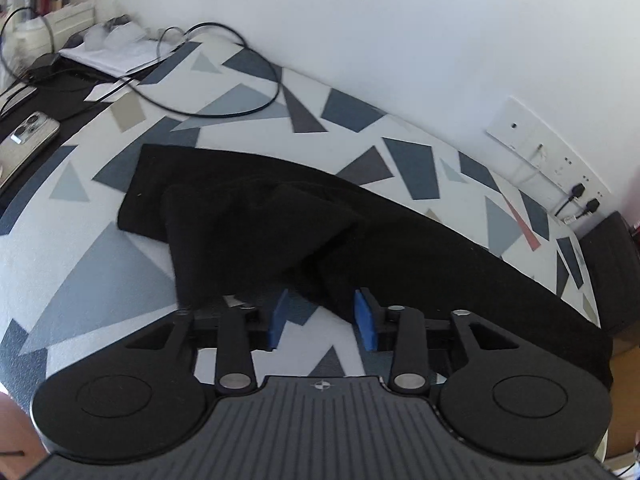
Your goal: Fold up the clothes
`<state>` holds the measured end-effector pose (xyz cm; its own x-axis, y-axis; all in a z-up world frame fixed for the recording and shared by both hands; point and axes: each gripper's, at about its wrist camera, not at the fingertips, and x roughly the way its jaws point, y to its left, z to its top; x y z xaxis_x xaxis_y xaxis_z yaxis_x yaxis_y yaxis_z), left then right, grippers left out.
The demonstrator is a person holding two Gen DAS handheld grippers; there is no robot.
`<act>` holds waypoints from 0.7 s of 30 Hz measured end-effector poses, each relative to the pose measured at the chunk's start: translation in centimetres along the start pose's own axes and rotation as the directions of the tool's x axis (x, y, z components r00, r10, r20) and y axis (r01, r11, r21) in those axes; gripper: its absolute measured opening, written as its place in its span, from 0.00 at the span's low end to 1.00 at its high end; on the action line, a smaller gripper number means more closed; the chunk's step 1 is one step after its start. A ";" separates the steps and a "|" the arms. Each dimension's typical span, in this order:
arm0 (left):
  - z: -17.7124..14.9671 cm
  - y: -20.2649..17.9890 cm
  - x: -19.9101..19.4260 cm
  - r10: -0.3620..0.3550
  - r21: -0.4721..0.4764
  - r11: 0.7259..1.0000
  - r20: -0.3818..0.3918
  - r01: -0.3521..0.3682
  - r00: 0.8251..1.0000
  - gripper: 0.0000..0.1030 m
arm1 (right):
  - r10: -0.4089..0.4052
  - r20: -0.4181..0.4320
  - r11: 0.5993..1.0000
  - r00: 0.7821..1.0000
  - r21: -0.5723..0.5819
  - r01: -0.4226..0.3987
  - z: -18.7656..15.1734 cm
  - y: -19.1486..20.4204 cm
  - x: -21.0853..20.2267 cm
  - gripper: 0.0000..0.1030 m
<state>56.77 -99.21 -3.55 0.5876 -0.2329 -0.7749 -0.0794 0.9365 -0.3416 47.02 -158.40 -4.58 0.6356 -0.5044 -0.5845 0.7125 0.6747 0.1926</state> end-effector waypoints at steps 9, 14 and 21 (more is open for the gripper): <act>0.3 7.3 0.1 0.159 -0.083 0.983 -0.038 -0.162 0.986 0.59 | 0.350 -0.212 0.852 0.912 -0.333 -0.404 -7.6 13.6 -4.6 0.61; 2.1 10.9 1.1 0.131 -0.160 0.978 -0.031 -0.135 0.991 0.63 | 0.457 -0.394 0.675 0.797 -0.431 -0.599 -14.6 23.0 -6.9 0.65; 5.6 15.1 4.9 0.027 -0.300 0.953 -0.075 -0.048 0.997 0.63 | 0.405 -0.499 0.568 0.766 -0.519 -0.638 -21.2 32.4 -7.9 0.65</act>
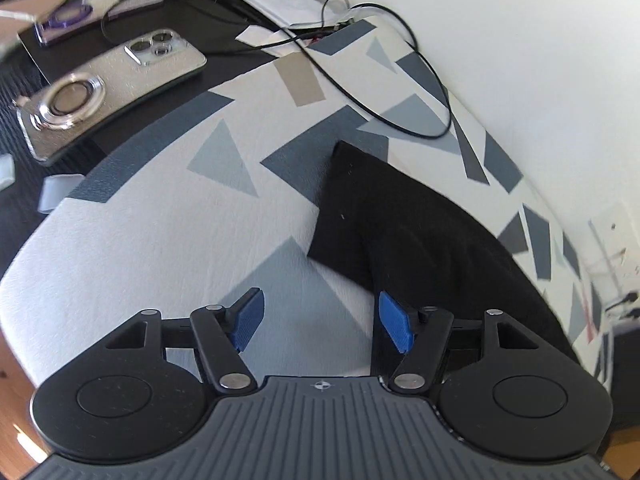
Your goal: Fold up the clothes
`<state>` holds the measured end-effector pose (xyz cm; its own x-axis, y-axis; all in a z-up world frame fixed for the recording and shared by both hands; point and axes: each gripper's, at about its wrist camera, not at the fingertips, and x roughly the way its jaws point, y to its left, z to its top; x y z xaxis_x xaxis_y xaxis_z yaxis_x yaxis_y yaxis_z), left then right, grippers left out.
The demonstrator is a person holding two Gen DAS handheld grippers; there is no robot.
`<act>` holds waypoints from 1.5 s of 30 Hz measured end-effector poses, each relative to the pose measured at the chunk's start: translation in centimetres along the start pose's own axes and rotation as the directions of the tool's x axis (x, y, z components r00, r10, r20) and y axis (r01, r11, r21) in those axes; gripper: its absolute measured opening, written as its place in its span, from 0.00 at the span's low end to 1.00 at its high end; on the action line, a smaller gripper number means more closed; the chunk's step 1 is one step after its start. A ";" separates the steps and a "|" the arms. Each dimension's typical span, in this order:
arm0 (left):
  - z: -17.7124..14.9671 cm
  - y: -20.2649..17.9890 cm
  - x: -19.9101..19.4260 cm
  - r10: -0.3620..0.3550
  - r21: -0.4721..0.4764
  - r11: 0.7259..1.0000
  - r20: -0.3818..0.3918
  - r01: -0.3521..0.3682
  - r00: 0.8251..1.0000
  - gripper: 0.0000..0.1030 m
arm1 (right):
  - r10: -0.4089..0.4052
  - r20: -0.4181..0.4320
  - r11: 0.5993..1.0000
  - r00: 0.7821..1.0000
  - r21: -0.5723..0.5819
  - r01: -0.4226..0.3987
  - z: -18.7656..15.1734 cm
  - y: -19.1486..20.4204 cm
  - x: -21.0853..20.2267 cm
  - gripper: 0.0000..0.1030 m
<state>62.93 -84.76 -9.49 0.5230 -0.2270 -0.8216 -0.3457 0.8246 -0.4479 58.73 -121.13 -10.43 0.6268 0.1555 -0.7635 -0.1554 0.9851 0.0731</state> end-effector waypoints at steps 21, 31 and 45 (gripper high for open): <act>6.2 0.7 2.3 -0.006 0.149 0.989 0.108 -0.010 0.994 0.02 | -0.061 -0.062 0.997 0.996 0.042 0.064 -0.2 2.2 -0.3 0.07; 6.2 0.9 0.9 -0.016 0.186 0.982 0.006 0.015 1.000 0.32 | -0.057 -0.058 0.995 0.997 0.082 0.062 -0.8 2.6 -0.4 0.08; -0.4 -3.6 1.5 -0.020 0.383 0.917 -0.247 0.116 0.969 0.66 | -0.102 0.029 0.993 0.994 0.070 0.100 -2.3 3.3 -0.7 0.09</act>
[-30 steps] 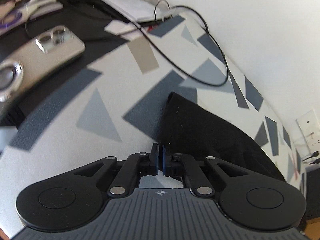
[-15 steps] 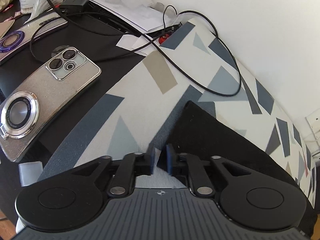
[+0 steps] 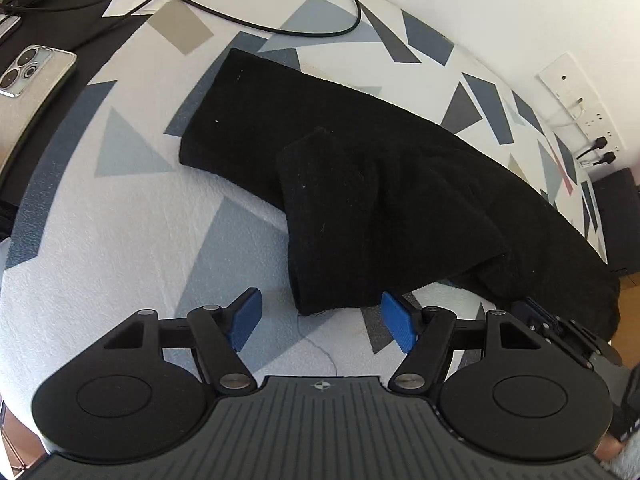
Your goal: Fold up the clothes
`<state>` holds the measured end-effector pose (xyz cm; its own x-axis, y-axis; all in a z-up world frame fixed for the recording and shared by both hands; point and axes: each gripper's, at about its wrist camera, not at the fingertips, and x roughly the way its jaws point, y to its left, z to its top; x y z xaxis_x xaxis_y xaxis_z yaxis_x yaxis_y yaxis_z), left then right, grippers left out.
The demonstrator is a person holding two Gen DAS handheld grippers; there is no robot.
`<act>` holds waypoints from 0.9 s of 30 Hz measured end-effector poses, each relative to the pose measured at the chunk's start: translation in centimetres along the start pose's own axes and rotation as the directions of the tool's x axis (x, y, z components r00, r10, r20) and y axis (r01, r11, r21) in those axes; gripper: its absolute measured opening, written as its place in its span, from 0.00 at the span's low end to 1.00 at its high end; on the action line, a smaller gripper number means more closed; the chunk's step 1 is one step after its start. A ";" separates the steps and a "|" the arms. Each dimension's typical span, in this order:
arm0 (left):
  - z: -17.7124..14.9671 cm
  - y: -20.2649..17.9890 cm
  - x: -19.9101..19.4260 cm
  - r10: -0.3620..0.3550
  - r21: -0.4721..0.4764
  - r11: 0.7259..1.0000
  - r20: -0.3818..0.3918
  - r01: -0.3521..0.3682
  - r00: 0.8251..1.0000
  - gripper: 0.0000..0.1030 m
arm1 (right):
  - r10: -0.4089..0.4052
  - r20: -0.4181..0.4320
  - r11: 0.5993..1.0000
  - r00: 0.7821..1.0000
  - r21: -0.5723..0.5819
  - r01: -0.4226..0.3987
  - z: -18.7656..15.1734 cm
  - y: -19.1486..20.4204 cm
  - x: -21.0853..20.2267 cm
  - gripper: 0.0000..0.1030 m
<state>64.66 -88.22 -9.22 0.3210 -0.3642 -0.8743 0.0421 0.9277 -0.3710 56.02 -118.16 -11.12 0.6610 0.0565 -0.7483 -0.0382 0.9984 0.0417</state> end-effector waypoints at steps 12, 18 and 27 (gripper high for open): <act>0.1 -0.8 -0.3 0.049 -0.013 0.999 0.019 -0.049 0.999 0.09 | -0.009 -0.001 1.000 1.000 -0.012 0.009 -0.1 0.3 -0.2 0.10; 0.6 -0.3 -2.4 0.056 -0.036 0.998 0.106 -0.052 0.993 0.08 | -0.012 -0.004 1.000 1.000 -0.014 0.012 -0.1 0.5 -0.3 0.11; 2.2 0.7 -4.8 0.056 -0.083 0.996 0.201 -0.040 0.978 0.08 | -0.007 -0.026 0.999 1.000 -0.042 0.006 0.3 0.5 -0.1 0.12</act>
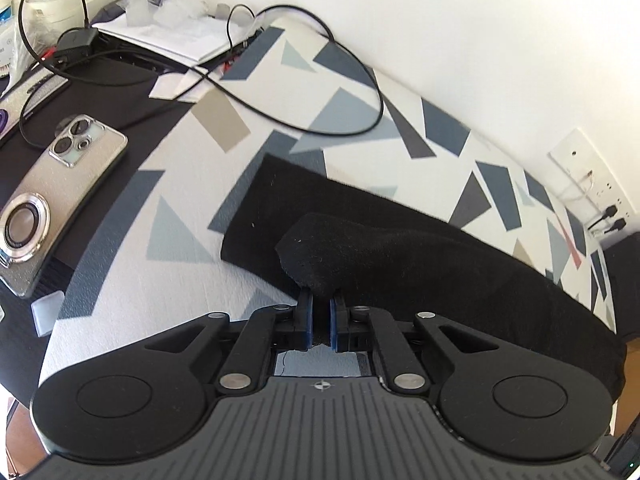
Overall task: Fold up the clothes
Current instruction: 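Fold the held leg over the other leg with the left gripper, then release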
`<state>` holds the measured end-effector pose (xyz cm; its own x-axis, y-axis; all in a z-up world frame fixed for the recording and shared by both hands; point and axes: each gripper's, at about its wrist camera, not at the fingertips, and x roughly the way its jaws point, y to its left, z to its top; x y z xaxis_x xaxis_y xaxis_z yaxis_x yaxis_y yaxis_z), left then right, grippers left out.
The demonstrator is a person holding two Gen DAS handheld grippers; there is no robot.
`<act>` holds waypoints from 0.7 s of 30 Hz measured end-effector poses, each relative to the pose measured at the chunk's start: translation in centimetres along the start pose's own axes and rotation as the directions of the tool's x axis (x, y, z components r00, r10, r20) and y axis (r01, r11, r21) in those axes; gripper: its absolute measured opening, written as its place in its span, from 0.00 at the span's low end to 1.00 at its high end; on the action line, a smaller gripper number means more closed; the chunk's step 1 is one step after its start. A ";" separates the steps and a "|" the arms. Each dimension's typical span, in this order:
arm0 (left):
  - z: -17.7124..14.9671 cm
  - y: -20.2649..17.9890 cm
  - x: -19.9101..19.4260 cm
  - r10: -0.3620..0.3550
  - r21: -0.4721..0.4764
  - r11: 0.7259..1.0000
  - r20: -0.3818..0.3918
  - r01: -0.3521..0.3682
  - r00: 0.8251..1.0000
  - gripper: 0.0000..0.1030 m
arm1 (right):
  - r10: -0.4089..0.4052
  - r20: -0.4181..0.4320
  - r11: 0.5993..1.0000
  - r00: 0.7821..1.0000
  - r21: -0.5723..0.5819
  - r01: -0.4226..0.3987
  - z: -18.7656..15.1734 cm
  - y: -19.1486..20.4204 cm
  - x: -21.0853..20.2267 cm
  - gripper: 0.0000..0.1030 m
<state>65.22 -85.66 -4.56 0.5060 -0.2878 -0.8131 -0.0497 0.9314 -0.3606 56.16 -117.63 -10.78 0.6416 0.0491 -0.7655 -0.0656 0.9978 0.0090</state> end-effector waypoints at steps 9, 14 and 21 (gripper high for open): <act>1.3 1.2 -0.7 -0.031 -0.080 0.996 0.024 0.032 0.999 0.07 | 0.018 -0.013 1.000 1.000 -0.018 -0.018 0.2 -0.1 0.1 0.13; 3.3 0.1 -1.6 -0.074 -0.059 0.995 0.103 0.080 0.992 0.07 | 0.029 -0.034 0.998 0.999 -0.052 -0.031 0.5 0.2 0.2 0.20; 6.0 -0.7 1.8 0.007 -0.022 1.000 0.082 -0.005 0.997 0.13 | 0.024 -0.049 0.996 0.999 -0.082 -0.028 0.9 0.8 0.5 0.22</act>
<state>71.37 -85.49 -3.02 0.5748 -0.2619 -0.7753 -0.0710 0.9279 -0.3661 57.14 -116.80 -10.58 0.6019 0.0708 -0.7954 -0.1462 0.9890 -0.0225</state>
